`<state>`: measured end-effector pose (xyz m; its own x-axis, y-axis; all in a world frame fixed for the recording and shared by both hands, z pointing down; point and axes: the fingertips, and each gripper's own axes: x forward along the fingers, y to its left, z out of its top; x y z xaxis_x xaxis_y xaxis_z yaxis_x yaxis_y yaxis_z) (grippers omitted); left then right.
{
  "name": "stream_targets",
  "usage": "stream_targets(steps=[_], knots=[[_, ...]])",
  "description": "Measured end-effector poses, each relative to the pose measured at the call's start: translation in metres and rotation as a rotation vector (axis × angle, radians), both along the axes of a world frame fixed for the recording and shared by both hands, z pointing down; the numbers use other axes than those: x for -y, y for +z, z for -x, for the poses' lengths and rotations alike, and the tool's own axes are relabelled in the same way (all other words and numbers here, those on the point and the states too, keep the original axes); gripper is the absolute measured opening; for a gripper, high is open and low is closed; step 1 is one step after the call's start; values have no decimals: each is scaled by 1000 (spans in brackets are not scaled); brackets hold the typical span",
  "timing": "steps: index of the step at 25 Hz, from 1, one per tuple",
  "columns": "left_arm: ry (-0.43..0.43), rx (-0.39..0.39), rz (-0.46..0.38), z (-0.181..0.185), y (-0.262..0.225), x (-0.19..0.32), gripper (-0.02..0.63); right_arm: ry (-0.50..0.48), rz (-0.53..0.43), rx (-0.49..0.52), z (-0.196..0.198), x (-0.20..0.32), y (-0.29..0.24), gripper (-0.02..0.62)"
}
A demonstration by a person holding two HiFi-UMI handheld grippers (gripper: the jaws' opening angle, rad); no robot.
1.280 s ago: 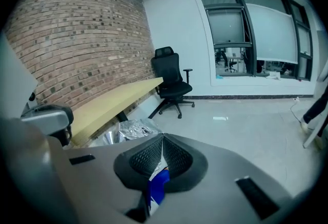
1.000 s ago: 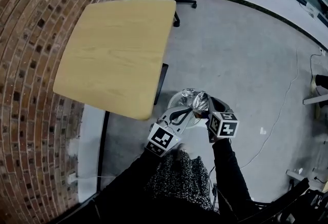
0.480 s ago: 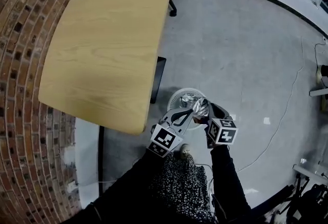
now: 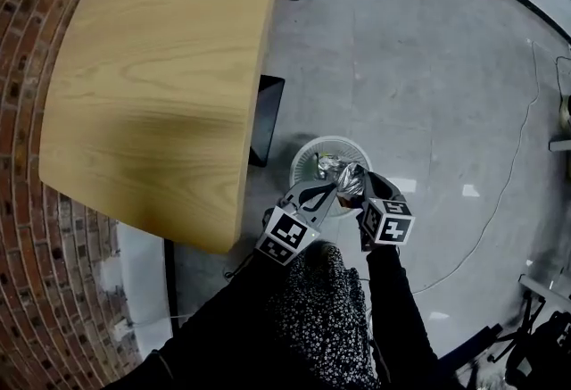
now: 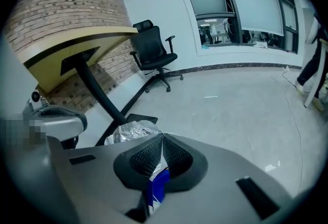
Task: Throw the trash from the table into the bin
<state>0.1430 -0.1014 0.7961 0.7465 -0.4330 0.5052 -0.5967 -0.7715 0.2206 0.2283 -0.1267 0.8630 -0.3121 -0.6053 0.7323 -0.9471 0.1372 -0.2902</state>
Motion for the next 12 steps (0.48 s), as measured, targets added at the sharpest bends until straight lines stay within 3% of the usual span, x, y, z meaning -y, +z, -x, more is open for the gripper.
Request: stream_targets(steps=[10,12], knots=[[-16,-31,12,2,18,5,8,-33,44,-26,10,-7,41,21],[-9,-36,9,0,13,3,8,-22,77,-2,13,-12,47,148]])
